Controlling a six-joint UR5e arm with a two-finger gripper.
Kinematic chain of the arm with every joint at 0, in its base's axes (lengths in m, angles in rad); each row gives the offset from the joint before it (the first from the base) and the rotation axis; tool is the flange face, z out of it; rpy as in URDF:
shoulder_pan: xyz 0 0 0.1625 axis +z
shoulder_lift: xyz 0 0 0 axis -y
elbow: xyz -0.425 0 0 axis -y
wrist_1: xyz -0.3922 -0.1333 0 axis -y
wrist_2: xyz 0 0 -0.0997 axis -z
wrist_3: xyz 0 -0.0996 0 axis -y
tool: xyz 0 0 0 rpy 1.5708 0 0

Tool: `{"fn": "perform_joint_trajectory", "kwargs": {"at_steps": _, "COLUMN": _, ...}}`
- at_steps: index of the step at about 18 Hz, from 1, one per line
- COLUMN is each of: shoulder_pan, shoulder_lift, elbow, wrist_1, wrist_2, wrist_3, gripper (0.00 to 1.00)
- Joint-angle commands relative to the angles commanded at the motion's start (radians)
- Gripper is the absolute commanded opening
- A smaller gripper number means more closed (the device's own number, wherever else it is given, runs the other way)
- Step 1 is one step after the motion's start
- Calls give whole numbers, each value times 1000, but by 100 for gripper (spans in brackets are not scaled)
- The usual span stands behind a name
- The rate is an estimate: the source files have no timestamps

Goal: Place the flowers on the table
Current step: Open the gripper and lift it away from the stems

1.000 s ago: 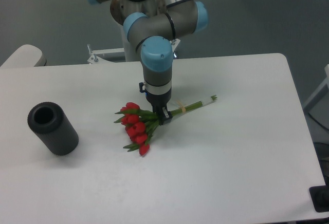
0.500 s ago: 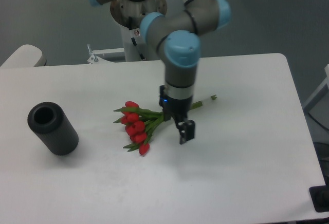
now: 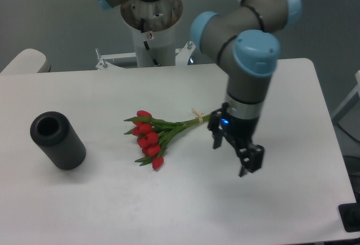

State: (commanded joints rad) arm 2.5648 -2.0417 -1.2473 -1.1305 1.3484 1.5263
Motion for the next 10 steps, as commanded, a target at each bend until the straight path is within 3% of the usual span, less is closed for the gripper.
{"fn": "perform_joint_trajectory", "kwargs": {"at_steps": 3, "shoulder_pan": 0, "shoulder_lift": -22, "elbow": 43, "wrist_1": 0, "wrist_2": -17, "wrist_3": 0, "gripper": 100}}
{"fn": "perform_joint_trajectory", "kwargs": {"at_steps": 10, "shoulder_pan": 3, "shoulder_lift": -25, "elbow": 51, "wrist_1": 2, "wrist_2": -66, "wrist_3": -2, "gripper": 100}}
